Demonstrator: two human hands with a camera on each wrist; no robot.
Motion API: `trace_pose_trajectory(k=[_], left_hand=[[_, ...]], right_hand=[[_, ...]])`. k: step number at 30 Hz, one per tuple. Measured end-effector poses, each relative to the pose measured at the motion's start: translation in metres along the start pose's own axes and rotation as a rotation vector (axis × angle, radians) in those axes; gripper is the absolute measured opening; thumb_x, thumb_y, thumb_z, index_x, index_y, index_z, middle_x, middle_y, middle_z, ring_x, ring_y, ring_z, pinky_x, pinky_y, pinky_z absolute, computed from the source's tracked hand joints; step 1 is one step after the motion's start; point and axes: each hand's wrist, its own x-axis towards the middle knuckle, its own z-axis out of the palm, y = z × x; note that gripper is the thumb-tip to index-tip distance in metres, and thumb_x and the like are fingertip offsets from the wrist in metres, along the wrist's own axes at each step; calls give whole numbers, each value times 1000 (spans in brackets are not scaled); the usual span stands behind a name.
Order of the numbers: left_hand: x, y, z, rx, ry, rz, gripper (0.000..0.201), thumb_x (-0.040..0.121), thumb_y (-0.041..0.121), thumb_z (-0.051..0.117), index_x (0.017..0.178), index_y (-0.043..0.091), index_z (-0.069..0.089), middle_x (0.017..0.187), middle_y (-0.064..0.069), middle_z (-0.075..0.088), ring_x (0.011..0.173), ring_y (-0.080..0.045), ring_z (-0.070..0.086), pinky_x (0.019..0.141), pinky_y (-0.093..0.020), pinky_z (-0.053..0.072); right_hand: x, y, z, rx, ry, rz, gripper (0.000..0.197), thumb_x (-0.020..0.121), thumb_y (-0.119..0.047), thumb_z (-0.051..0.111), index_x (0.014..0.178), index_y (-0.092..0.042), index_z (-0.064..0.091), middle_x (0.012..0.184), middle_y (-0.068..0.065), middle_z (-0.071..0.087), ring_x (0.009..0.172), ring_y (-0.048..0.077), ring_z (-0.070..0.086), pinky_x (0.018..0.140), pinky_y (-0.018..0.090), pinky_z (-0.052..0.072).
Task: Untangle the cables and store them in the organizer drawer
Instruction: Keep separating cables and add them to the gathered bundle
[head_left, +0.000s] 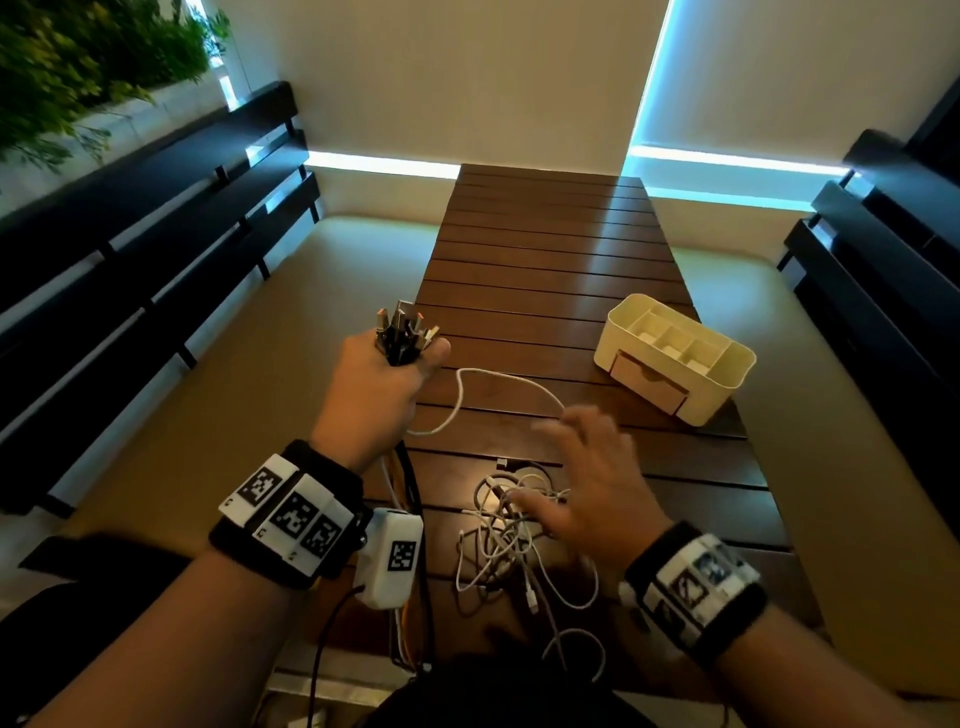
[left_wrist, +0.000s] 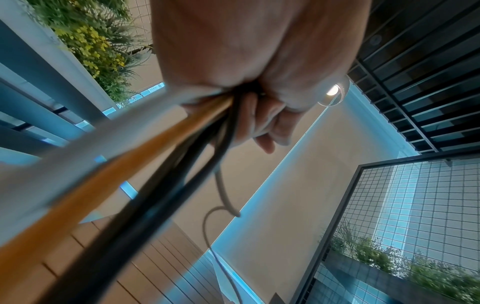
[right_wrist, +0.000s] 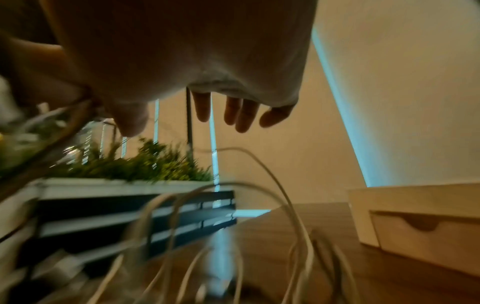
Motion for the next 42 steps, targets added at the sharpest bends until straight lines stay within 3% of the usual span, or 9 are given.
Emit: trace_pose_trajectory(k=[5, 10, 16, 25, 31, 33, 36, 39, 42], left_hand=[[-3, 0, 10, -26, -12, -36, 41, 94, 24, 66, 58, 25, 45, 40, 14, 39, 46, -13, 33, 57, -34, 33], [-4, -6, 14, -10, -50, -50, 44, 94, 24, 65, 55, 27, 44, 40, 13, 40, 41, -7, 33, 56, -34, 32], [-4, -12, 12, -10, -43, -82, 38, 94, 24, 65, 60, 22, 49, 41, 14, 40, 44, -11, 33, 56, -33, 32], [0, -18, 8, 3, -36, -76, 36, 93, 27, 66, 61, 23, 50, 42, 12, 41, 47, -15, 34, 60, -39, 34], [4, -21, 8, 3, -46, -68, 36, 94, 27, 65, 67, 10, 51, 43, 10, 38, 47, -16, 32, 58, -39, 33], [4, -22, 8, -2, -46, -75, 36, 94, 27, 65, 65, 16, 49, 44, 10, 37, 46, -15, 32, 57, -39, 32], [6, -23, 8, -5, -49, -83, 36, 94, 28, 65, 65, 16, 47, 45, 11, 36, 47, -16, 31, 58, -40, 33], [4, -20, 10, 7, -48, -81, 34, 94, 26, 65, 68, 13, 48, 43, 12, 39, 47, -14, 33, 56, -38, 33], [4, -20, 10, 19, -43, -76, 33, 94, 27, 65, 69, 12, 51, 44, 11, 40, 46, -13, 34, 56, -36, 33]], right_hand=[[-30, 4, 39, -104, -686, 225, 103, 59, -85, 65, 138, -31, 28, 129, -2, 58, 111, 24, 61, 89, 45, 55], [-34, 10, 59, -25, -834, 228, 92, 73, -38, 84, 146, -26, 29, 135, 8, 54, 121, 30, 55, 97, 44, 51], [-30, 33, 67, 16, -651, 228, 27, 92, -10, 52, 117, -19, 60, 115, 6, 63, 102, 25, 61, 80, 30, 49], [45, 62, 22, 239, -6, 361, 9, 92, -12, 63, 91, -19, 68, 90, -3, 61, 81, 17, 62, 68, 28, 53], [98, 67, -38, 339, 536, 283, 9, 89, -10, 66, 95, -13, 70, 91, 3, 64, 80, 23, 64, 72, 45, 58], [103, 70, -42, 393, 538, 297, 11, 87, -10, 67, 95, -17, 70, 92, 3, 66, 80, 23, 66, 71, 45, 59], [92, 70, -20, 423, 244, 413, 19, 87, -10, 68, 94, -28, 67, 96, 1, 68, 84, 17, 69, 75, 42, 61], [65, 68, 4, 425, -63, 489, 43, 85, -13, 75, 124, -25, 60, 121, -1, 61, 102, 12, 62, 89, 30, 55], [43, 68, 13, 496, -122, 542, 73, 81, -17, 78, 144, -25, 43, 131, -7, 47, 111, 11, 56, 92, 30, 53]])
